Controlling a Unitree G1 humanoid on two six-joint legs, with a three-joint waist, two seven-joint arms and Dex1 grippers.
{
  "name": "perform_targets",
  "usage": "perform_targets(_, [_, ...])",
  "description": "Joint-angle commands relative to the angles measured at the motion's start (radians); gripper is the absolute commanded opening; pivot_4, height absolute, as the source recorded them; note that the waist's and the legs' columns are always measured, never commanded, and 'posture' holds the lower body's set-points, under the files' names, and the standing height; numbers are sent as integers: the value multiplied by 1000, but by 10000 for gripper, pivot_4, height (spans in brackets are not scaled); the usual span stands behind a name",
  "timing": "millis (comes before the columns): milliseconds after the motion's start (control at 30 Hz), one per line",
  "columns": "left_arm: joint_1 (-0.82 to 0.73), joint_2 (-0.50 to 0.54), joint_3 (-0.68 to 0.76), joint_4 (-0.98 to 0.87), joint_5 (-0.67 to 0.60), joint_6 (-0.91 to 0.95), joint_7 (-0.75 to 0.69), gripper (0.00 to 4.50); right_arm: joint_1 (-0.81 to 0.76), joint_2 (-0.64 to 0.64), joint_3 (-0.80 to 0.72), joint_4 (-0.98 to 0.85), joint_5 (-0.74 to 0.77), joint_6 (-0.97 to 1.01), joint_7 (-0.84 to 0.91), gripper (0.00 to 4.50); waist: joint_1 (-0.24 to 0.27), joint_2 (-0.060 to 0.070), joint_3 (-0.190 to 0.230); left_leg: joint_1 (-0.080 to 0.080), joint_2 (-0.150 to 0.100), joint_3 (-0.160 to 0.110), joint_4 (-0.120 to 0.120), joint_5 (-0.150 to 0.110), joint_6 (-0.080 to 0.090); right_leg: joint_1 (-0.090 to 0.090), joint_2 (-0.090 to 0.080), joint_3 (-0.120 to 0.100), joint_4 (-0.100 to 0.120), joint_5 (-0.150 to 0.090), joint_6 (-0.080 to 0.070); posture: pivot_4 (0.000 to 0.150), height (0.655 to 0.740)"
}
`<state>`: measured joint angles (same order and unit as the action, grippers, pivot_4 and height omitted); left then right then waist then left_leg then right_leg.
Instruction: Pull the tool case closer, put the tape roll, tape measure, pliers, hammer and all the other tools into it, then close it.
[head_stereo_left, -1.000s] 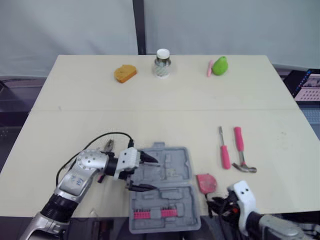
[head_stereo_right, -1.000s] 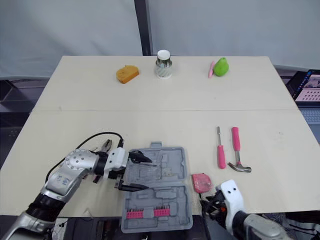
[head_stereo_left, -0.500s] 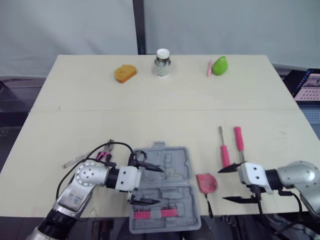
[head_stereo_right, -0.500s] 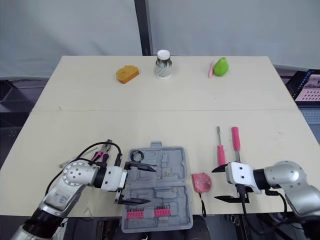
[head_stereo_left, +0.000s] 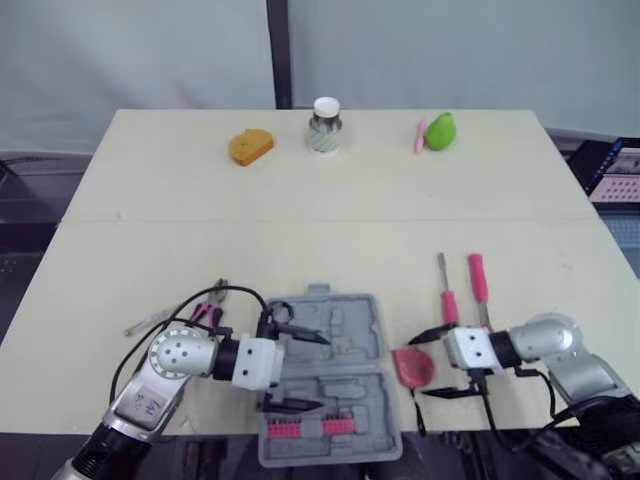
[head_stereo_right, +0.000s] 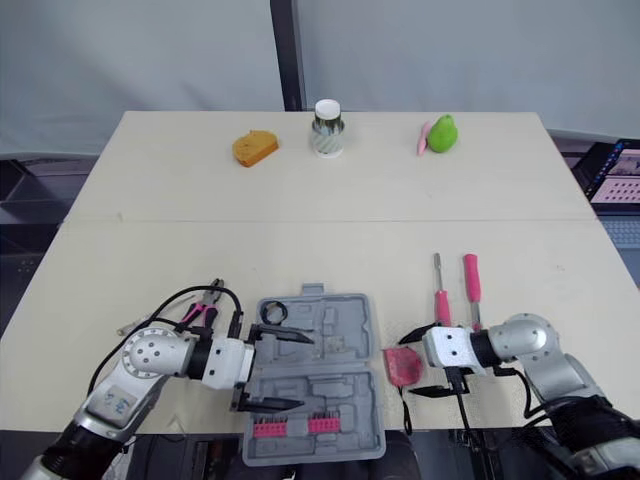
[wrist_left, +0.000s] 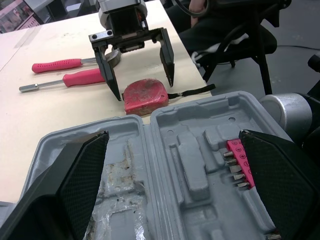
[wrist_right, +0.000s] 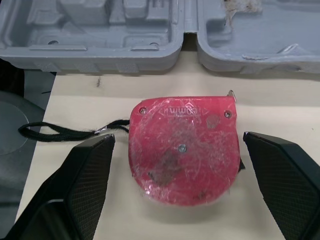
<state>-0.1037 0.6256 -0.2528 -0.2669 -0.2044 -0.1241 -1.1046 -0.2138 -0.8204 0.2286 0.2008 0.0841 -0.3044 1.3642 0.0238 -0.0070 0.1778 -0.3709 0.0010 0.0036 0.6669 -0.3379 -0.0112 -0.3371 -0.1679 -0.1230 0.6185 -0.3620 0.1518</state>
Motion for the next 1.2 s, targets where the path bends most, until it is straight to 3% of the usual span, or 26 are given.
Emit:
perform_targets(33, [-13,4,4,-30,3,-1,11,45000,-8,3,8,26,-26,-20,-16,43637,1,0,0,0,0,0,0,0,0,0,0,0,0,0,0,1500,7400])
perform_targets(300, [-37,-2,0,-26,4,18,22,45000,-23,25,18,64,-52,-42,-45,43637,-2,0,0,0,0,0,0,0,0,0,0,0,0,0,0,1500,7400])
perform_targets(467, [-46,-12,5,-25,4,39,46,45000,-16,29,10,45,-33,-18,-45,29296,-2,0,0,0,0,0,0,0,0,0,0,0,0,0,0,1500,7400])
perform_targets(533, [-40,-23,8,-33,-1,62,69,45000,-7,17,-7,-1,-4,29,-38,29304,-1,0,0,0,0,0,0,0,0,0,0,0,0,0,0,1500,7400])
perform_targets(667, [-9,-45,25,-53,14,105,142,45000,-6,-61,-79,-249,110,306,-27,29304,0,1,0,0,0,0,0,0,0,0,0,0,1,0,0,1500,7400])
perform_targets(833, [56,-40,80,-55,28,124,220,45000,-112,-193,-94,-598,224,738,-41,29304,-1,3,1,-1,1,0,0,0,0,-1,1,1,1,0,0,1500,7400])
perform_targets(1000, [103,-39,154,-9,32,95,278,45000,-407,-179,123,-791,116,1109,-104,29304,-2,2,1,-1,1,0,0,0,0,-2,1,1,0,0,0,1500,7400])
perform_targets(1200, [99,-87,150,52,28,39,292,45000,-631,-59,447,-671,-102,1274,-191,29304,1,2,1,-3,-1,-5,1,0,0,-3,0,1,2,0,0,1500,7400])
